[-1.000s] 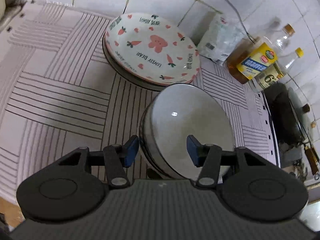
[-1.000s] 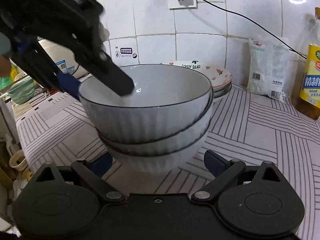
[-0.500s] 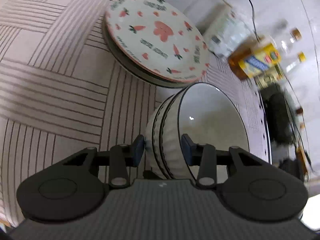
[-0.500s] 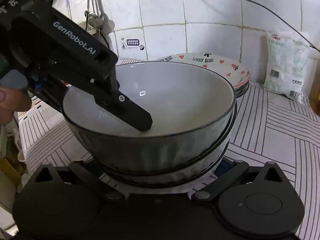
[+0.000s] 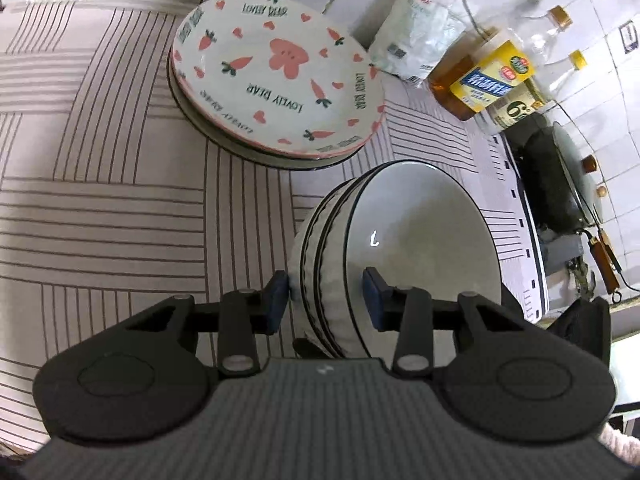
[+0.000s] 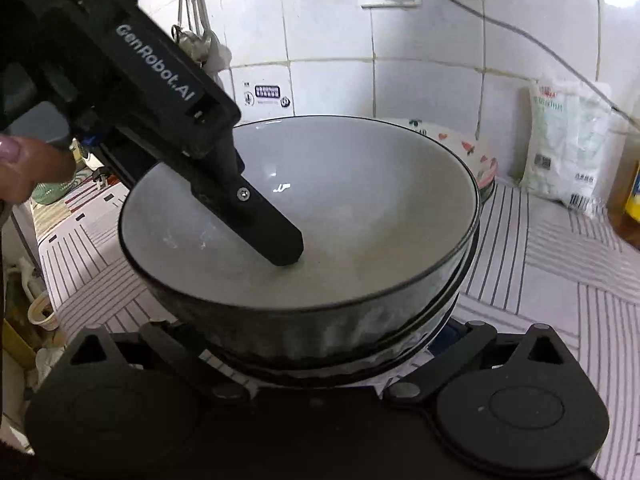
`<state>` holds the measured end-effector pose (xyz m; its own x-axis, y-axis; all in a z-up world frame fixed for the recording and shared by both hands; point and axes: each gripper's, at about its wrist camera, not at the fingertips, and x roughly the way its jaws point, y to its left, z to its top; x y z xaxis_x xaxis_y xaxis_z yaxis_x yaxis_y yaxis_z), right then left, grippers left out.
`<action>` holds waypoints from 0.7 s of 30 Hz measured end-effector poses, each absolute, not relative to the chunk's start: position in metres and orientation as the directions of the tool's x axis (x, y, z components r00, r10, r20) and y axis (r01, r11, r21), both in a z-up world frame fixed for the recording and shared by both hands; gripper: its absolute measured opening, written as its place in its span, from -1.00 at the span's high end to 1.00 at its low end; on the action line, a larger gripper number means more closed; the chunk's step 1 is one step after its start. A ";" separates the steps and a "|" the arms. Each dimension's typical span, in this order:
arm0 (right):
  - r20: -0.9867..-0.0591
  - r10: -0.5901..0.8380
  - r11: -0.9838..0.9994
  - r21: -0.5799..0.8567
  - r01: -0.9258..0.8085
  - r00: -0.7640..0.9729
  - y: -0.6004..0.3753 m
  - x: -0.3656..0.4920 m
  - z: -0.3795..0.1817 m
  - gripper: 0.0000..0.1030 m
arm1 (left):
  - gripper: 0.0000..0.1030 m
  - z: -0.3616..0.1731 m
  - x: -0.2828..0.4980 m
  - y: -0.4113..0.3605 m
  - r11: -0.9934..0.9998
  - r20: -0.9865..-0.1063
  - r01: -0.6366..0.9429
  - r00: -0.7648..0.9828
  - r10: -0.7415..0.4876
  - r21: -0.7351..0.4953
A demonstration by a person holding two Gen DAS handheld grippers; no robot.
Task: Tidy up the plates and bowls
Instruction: 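Lift the bowl stack with both grippers and lower it onto the bunny plate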
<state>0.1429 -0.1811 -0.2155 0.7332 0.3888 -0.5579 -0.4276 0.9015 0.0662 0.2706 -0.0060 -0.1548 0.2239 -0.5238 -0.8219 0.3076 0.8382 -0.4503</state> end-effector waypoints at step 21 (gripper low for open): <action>-0.455 0.389 0.895 -0.018 -0.445 0.801 -0.170 0.204 -0.150 -1.00 | 0.22 -0.072 0.318 -0.004 0.873 -0.758 0.370 0.453 -0.469 -0.319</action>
<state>0.2036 -0.1699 -0.1503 0.8008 0.3893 -0.4551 -0.4453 0.8952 -0.0178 0.3179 -0.0039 -0.0719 0.4529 -0.4690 -0.7582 0.3696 0.8727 -0.3191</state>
